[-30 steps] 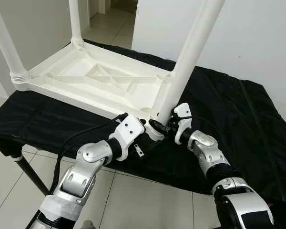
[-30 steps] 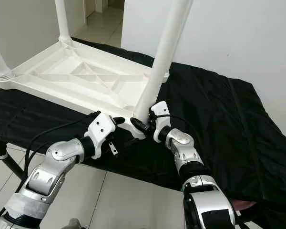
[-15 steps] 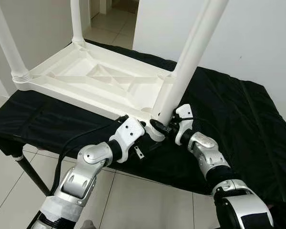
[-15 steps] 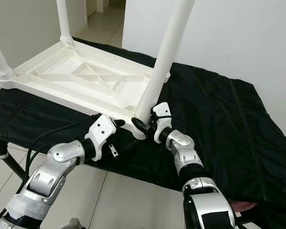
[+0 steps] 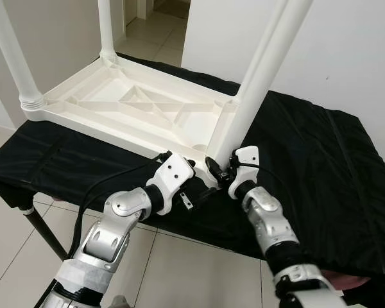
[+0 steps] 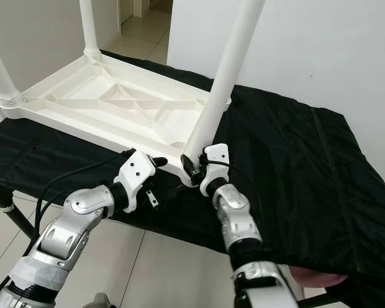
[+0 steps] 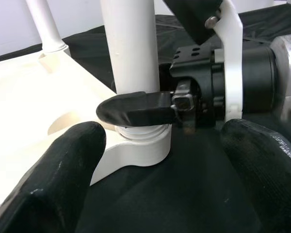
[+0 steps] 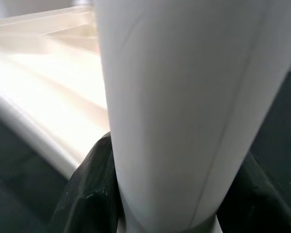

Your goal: Building children table

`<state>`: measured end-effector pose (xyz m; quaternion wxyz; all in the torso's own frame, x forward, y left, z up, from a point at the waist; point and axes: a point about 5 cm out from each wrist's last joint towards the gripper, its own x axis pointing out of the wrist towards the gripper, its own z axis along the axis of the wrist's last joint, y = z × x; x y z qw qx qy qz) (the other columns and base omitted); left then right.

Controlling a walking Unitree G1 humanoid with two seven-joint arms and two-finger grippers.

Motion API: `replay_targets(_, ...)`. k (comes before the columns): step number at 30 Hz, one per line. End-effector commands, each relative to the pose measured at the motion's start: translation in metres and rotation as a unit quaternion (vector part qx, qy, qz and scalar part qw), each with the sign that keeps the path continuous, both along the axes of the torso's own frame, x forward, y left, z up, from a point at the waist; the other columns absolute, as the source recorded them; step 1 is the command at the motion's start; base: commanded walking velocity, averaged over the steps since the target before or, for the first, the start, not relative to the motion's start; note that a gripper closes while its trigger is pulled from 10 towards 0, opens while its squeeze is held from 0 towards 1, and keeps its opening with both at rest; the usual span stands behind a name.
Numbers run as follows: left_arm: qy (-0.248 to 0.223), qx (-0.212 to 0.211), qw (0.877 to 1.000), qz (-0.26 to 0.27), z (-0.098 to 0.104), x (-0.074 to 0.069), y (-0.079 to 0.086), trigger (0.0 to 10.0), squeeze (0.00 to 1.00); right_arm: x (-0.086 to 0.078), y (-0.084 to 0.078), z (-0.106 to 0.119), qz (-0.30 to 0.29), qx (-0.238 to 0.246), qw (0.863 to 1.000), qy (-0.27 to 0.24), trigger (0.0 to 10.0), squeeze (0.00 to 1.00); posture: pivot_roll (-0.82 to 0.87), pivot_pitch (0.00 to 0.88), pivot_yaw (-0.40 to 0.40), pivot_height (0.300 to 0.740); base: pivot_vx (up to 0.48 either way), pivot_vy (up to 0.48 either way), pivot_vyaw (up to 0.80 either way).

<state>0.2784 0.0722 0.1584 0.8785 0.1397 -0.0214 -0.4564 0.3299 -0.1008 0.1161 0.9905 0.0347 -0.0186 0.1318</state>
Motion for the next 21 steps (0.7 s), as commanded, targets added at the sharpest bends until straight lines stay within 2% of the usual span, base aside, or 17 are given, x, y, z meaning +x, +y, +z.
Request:
replay_targets(1,-0.007,-0.005,1.000,0.022,0.001,0.003,-0.002,10.0,0.00,-0.003,-0.008,-0.006,-0.050,-0.018,0.998,0.016,10.0,0.00,0.04,0.000,-0.146,0.740,0.000,0.000,0.00)
replay_targets(3,-0.007,-0.005,1.000,0.023,0.001,0.004,-0.002,10.0,0.00,-0.007,-0.002,-0.005,-0.057,-0.016,0.998,0.017,10.0,0.00,0.04,0.000,-0.151,0.740,0.000,0.000,0.00)
replay_targets(6,-0.010,-0.006,1.000,0.028,0.002,0.005,0.000,10.0,0.00,-0.016,0.015,-0.003,-0.039,-0.014,0.999,0.011,10.0,0.00,0.04,0.000,-0.154,0.740,0.000,0.000,0.00)
replay_targets(9,-0.010,-0.008,0.999,0.030,0.002,0.006,0.001,10.0,0.00,-0.014,0.011,0.000,-0.044,-0.007,0.999,0.010,10.0,0.00,0.04,0.000,-0.154,0.740,0.000,0.000,0.00)
replay_targets(10,-0.009,-0.007,0.999,0.030,0.002,0.005,0.001,10.0,0.00,-0.014,0.009,0.001,-0.045,-0.007,0.999,0.010,10.0,0.66,0.04,0.000,-0.154,0.740,0.000,0.000,0.00)
replay_targets(11,-0.008,-0.007,0.999,0.030,0.002,0.005,0.001,10.0,0.00,-0.014,0.007,0.001,-0.047,-0.008,0.999,0.009,10.0,1.00,0.04,0.000,-0.155,0.740,0.000,0.000,0.00)
replay_targets(17,-0.008,-0.008,0.999,0.033,0.002,0.006,0.002,10.0,0.00,-0.014,0.007,0.006,-0.041,0.004,0.999,0.002,10.0,1.00,0.04,0.000,-0.155,0.740,0.000,0.000,0.00)
replay_targets(21,-0.009,-0.007,0.999,0.032,0.003,0.006,0.004,10.0,0.00,-0.006,-0.008,0.011,-0.031,0.018,0.999,-0.008,10.0,1.00,0.05,0.000,-0.149,0.740,0.000,0.000,0.00)
